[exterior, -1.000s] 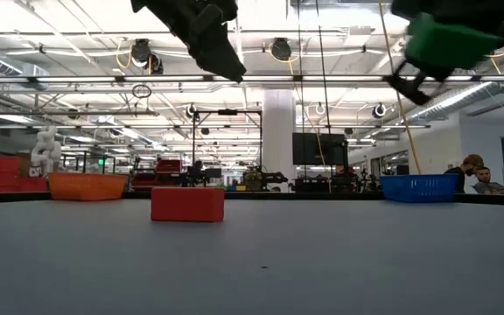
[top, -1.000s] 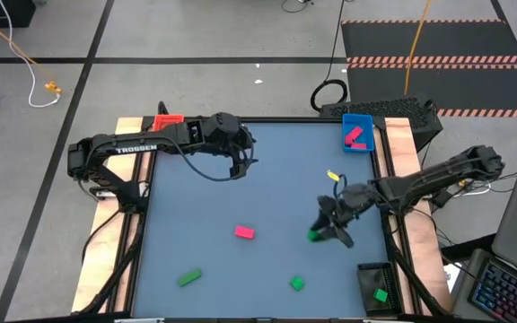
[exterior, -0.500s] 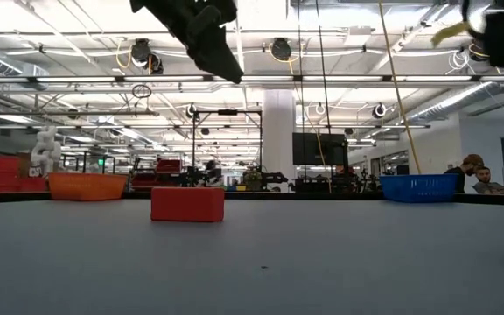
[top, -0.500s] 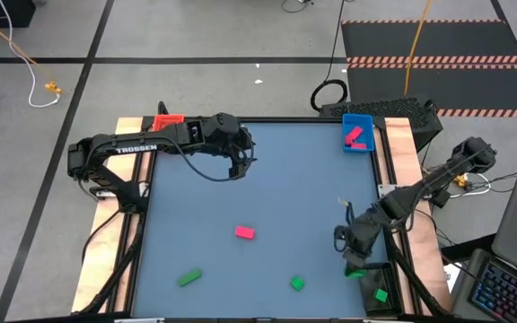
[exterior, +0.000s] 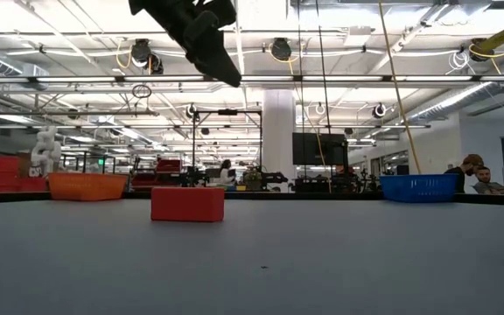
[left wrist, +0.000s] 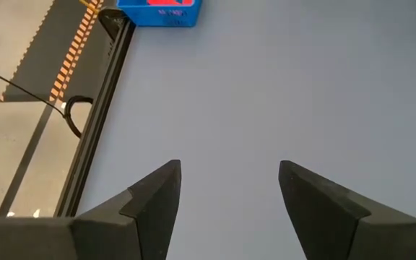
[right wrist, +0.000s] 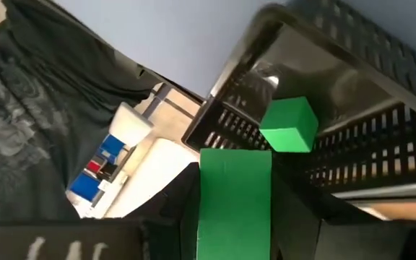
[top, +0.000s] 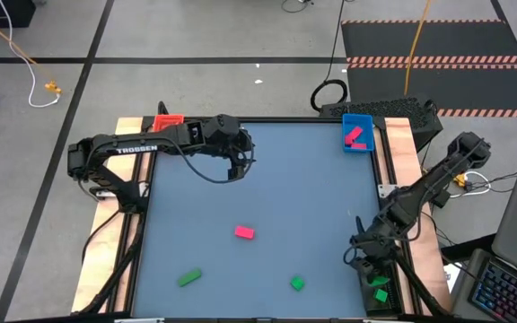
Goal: Sort & place blocks by color
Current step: Put the green block into the black bin, then put the pink block into the blue bin
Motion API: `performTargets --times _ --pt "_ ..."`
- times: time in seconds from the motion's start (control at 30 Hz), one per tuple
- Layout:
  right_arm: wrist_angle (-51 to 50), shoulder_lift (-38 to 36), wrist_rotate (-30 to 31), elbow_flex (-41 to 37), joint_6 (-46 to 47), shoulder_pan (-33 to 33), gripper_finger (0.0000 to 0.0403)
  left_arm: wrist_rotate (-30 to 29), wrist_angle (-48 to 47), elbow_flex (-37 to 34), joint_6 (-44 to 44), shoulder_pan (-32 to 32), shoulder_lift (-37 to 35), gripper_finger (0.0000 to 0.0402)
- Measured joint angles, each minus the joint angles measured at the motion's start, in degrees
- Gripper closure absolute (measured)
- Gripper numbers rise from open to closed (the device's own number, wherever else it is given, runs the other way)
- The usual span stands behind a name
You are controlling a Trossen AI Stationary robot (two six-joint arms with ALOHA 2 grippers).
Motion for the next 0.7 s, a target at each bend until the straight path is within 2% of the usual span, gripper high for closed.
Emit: performTargets --times 0.2,0.3,0.4,0.57,0.7 --pt "-1.86 -0.02 -0.21 0.00 4.36 1.11 0.0175 0.00 0.26 0.00 -0.04 0.00 0.00 0.0165" --pt "-2.84 -0.02 -0.26 0.00 4.39 1.41 0.0139 0.00 0.20 0.00 -0.07 0.00 0.00 0.0165" --pt "-2.95 -0.03 -0.25 0.00 4.11 1.39 0.0123 0.00 -0.02 0.00 -0.07 0.00 0.00 0.0165" --pt "-1.78 -0.49 0.26 0.00 0.79 1.28 0.0119 0.00 -0.23 0.00 -0.11 0.00 0.00 0.0165" --pt "1.85 -2.04 7.75 0.00 -4.97 0.62 0.0125 0.00 -0.17 0.00 -0.22 0.00 0.00 0.0165"
